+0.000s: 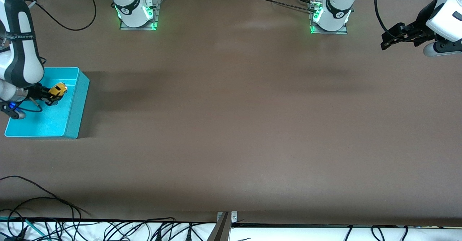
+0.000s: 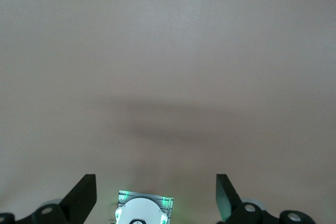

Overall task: Wind up and store yellow beetle car
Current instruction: 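Lift the yellow car with the right gripper over the turquoise bin, then lower the car into the bin and open the right gripper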

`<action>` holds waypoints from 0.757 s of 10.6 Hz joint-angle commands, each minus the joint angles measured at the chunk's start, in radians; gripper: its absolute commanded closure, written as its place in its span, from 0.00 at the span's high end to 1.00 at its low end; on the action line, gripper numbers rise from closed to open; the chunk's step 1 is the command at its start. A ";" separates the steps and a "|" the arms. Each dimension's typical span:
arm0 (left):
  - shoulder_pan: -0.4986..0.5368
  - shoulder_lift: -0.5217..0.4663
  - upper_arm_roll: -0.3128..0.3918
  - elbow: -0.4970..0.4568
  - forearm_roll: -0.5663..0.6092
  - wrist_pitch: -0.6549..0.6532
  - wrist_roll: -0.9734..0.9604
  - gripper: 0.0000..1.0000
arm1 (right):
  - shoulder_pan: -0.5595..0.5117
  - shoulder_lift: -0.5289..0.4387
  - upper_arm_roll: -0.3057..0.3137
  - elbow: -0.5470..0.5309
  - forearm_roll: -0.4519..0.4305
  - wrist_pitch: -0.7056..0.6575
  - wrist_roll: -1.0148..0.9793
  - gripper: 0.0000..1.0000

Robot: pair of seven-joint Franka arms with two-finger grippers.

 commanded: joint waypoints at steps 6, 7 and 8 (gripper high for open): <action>-0.003 0.026 0.002 0.067 0.037 -0.001 0.004 1.00 | -0.126 0.066 -0.026 -0.062 0.086 0.189 -0.427 0.19; -0.005 0.032 0.000 0.067 0.039 0.000 0.003 1.00 | -0.126 0.069 -0.001 -0.062 0.110 0.199 -0.429 0.19; -0.003 0.034 0.000 0.069 0.052 0.000 0.003 1.00 | -0.126 0.072 0.008 -0.061 0.111 0.209 -0.427 0.26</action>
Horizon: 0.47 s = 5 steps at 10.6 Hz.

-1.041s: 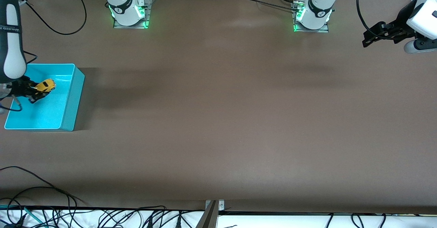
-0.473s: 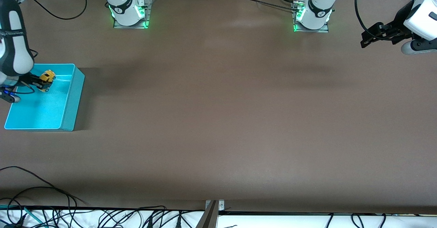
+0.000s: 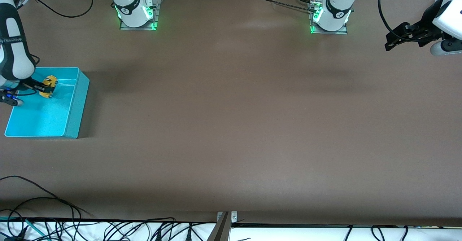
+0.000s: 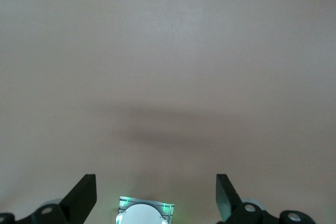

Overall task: Wind up and store yellow beetle car
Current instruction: 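Lower the car into the bin and open the right gripper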

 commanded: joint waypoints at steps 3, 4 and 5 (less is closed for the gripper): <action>0.009 0.044 0.006 0.064 0.032 0.001 0.000 1.00 | -0.005 -0.012 0.045 0.019 0.024 0.033 -0.033 1.00; 0.009 0.045 0.006 0.069 0.037 0.001 -0.002 1.00 | -0.005 -0.050 0.047 0.020 0.023 0.014 -0.042 1.00; 0.010 0.045 0.006 0.071 0.034 0.001 -0.002 1.00 | -0.005 -0.089 0.047 0.034 0.023 -0.027 -0.048 1.00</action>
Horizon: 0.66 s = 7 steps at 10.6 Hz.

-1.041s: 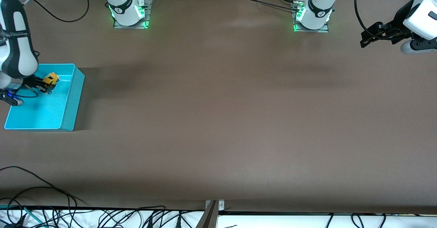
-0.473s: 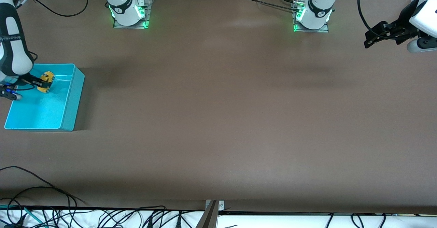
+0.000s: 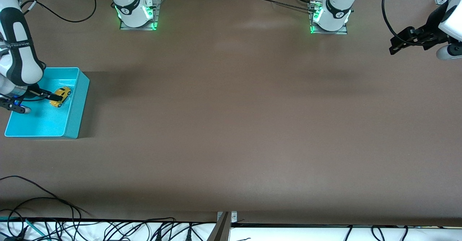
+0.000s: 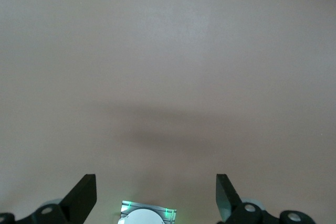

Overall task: Wind up and store yellow beetle car
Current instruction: 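Lower the car into the bin and open the right gripper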

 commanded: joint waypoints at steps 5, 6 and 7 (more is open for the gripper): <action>0.003 0.021 -0.008 0.045 0.020 -0.010 0.001 1.00 | -0.003 -0.166 0.073 0.288 0.041 -0.406 -0.029 1.00; 0.006 0.021 -0.007 0.045 0.020 -0.010 0.003 1.00 | -0.005 -0.195 0.145 0.353 0.039 -0.465 -0.023 1.00; 0.005 0.021 -0.007 0.047 0.020 -0.010 0.003 1.00 | -0.002 -0.245 0.186 0.352 0.039 -0.465 -0.021 1.00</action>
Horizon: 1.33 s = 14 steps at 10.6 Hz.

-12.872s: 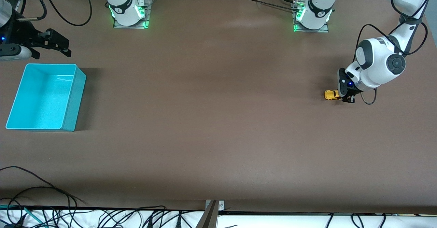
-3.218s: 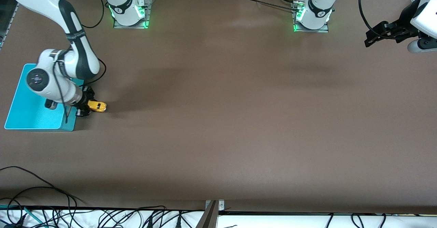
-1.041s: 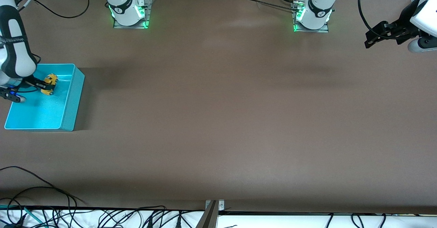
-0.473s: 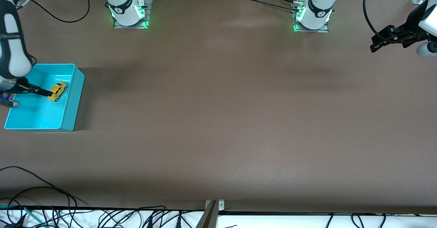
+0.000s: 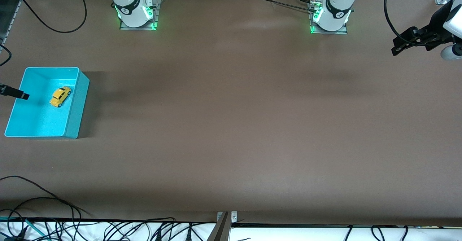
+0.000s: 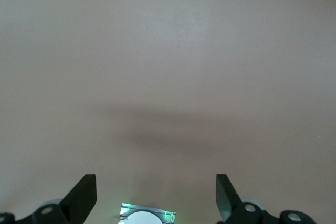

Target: Wind up and store yellow beetle car

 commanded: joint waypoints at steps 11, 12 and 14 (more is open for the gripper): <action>0.004 0.019 -0.006 0.029 0.034 -0.021 0.000 1.00 | 0.257 -0.315 0.112 -0.126 -0.096 -0.146 0.181 1.00; 0.002 0.019 -0.006 0.026 0.033 -0.030 0.000 1.00 | 0.257 -0.313 0.114 -0.112 -0.090 -0.166 0.181 1.00; -0.001 0.019 -0.009 0.027 0.034 -0.039 0.000 1.00 | 0.257 -0.289 0.114 -0.065 -0.090 -0.218 0.181 1.00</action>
